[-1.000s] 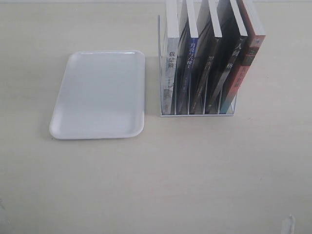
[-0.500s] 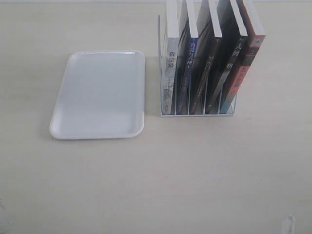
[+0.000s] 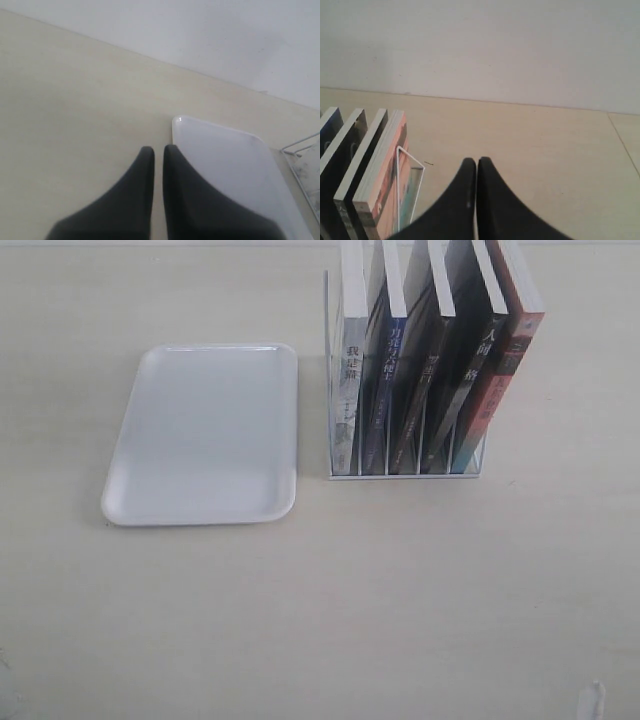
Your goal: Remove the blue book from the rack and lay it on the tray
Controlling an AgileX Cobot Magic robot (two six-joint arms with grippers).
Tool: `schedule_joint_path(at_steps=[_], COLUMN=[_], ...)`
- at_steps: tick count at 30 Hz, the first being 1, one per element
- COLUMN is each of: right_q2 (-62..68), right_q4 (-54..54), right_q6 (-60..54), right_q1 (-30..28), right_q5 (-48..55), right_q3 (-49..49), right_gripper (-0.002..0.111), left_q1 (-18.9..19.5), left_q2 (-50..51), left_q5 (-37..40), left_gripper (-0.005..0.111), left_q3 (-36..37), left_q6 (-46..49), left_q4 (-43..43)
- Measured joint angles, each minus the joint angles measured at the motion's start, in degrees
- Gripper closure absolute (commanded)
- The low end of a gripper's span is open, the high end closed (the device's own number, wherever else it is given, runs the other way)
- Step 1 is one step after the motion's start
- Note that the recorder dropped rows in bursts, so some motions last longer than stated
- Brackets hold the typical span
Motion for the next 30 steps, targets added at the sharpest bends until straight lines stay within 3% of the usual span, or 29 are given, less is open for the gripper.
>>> schedule_joint_path(at_steps=[9, 23, 27, 30], right_q2=[6.0, 13.01, 13.01, 13.01], right_q4=[11.71, 49.11, 50.54, 40.79], right_q6=[-1.01, -35.89, -40.53, -35.19], right_q1=[0.0, 0.28, 5.42, 11.91], right_q5=[-4.69, 0.84, 0.97, 0.97], right_q3=[-0.1, -0.58, -0.72, -4.52], right_gripper=[0.108, 0.108, 0.108, 0.108], left_q1=[0.0, 0.0, 0.0, 0.0], left_q2=[0.0, 0.0, 0.0, 0.0], left_q5=[0.0, 0.0, 0.0, 0.0], left_gripper=[0.101, 0.101, 0.101, 0.101], left_q3=[0.0, 0.0, 0.0, 0.0], left_q6=[0.0, 0.0, 0.0, 0.0], left_q4=[0.0, 0.0, 0.0, 0.0])
